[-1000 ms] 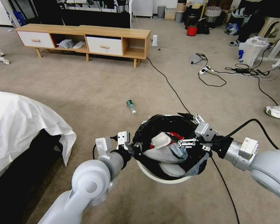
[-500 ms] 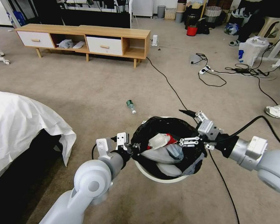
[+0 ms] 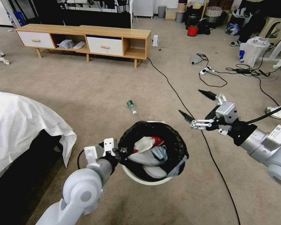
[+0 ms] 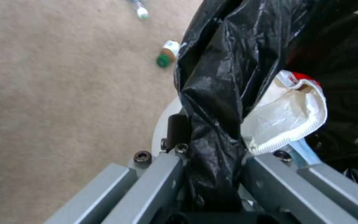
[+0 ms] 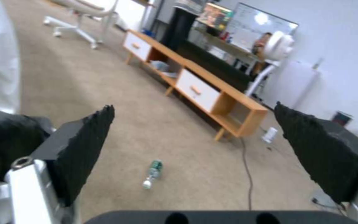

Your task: Pick up the trash bin and place the garbage on the floor into it.

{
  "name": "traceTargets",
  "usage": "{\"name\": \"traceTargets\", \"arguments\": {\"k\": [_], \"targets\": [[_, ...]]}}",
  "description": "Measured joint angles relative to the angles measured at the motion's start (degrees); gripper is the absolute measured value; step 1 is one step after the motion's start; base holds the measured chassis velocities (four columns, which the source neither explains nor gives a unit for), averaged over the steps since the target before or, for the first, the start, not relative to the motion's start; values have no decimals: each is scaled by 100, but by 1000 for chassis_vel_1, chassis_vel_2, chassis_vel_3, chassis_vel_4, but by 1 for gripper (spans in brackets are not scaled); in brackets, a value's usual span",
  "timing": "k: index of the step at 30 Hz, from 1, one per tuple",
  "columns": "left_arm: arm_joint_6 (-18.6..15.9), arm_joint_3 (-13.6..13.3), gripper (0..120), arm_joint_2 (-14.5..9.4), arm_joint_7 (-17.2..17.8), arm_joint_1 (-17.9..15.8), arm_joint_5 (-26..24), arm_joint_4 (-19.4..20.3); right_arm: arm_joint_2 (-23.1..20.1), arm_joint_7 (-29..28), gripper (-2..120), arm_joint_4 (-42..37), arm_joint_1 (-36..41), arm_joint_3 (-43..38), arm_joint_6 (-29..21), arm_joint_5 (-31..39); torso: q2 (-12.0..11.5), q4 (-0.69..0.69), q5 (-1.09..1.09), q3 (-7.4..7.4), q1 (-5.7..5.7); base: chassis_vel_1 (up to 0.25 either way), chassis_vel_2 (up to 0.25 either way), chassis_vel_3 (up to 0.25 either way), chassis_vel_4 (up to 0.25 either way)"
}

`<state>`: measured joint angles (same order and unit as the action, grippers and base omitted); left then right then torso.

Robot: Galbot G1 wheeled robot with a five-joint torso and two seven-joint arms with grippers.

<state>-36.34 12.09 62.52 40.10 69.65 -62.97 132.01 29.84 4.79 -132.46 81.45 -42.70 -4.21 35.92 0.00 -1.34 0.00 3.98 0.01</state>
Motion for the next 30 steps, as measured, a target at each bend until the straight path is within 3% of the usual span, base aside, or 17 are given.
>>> {"name": "traceTargets", "arguments": {"k": [3,9,12,15,16,18,24,30], "targets": [[1,140,0,-9,-7,81,16,58,127,-64,99,42,13,4,12,-85,0,0,0,0,0,0,0,0,0],[-4,787,0,122,96,559,-8,344,620,-177,100,198,45,-11,77,-434,0,-1,-1,0,0,0,0,0,0],[-10,898,0,169,106,697,16,397,745,-226,100,217,37,-9,77,-479,0,0,-1,0,0,0,0,0,0],[-35,1292,0,273,-93,1245,344,583,1114,-359,100,247,69,11,77,-653,0,1,-1,0,0,0,0,0,0],[-35,1292,0,273,-93,1245,344,583,1114,-359,100,247,69,11,77,-653,0,1,-1,0,0,0,0,0,0],[-52,1601,0,289,-339,1574,549,719,1379,-411,100,263,101,29,87,-840,0,0,0,0,0,0,0,0,0],[-96,1919,0,302,-581,1814,762,864,1727,-443,100,244,191,18,122,-1144,0,0,-1,-1,0,0,0,0,0],[-128,2049,0,419,-782,1918,1064,924,2176,-399,100,170,454,-174,222,-1592,0,-1,0,0,0,0,0,0,0]]}}
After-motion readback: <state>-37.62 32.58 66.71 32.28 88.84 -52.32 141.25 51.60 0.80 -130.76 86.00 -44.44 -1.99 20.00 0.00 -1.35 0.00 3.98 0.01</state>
